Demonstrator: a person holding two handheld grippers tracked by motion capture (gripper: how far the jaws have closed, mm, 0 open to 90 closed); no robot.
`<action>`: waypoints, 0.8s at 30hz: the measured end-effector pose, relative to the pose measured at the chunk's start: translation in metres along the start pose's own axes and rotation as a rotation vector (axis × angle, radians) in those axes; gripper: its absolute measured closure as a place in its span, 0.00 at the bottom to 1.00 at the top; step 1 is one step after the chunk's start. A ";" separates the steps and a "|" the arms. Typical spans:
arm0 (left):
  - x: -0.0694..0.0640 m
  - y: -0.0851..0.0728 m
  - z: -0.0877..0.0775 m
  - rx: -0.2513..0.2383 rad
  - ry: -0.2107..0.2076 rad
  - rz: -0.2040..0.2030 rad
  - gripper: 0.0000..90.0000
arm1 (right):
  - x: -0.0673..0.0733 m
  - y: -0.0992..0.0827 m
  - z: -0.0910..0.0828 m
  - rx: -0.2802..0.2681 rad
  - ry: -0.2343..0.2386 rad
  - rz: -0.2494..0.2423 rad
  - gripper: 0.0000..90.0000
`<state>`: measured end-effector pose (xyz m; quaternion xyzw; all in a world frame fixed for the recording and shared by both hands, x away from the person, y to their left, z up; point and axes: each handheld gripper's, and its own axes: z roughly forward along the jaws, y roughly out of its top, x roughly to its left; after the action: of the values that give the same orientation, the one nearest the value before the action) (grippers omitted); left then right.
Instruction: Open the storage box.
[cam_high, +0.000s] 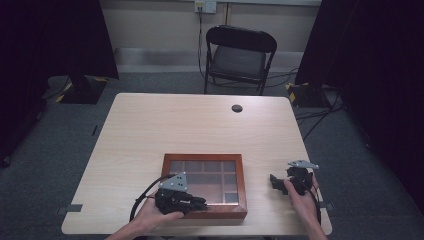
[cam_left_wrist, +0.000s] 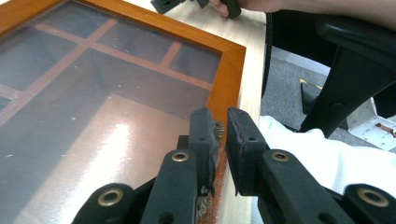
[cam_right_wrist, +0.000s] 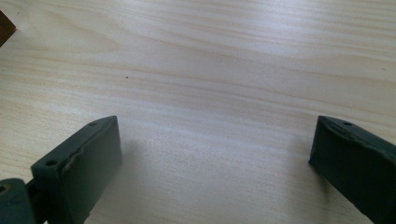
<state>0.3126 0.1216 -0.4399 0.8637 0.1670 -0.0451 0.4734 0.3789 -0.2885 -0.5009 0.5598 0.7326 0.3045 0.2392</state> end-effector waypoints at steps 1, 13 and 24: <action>-0.001 0.000 0.000 0.005 0.012 0.002 0.89 | 0.000 0.000 0.000 0.000 0.000 0.000 0.01; 0.001 -0.002 0.005 0.040 0.015 0.007 0.90 | 0.000 0.000 0.000 0.000 0.000 0.000 0.01; 0.005 0.001 0.001 0.055 -0.021 0.008 0.91 | 0.003 0.000 -0.002 -0.014 0.026 -0.030 0.10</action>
<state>0.3179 0.1209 -0.4408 0.8765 0.1574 -0.0571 0.4514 0.3768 -0.2861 -0.4996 0.5428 0.7420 0.3133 0.2380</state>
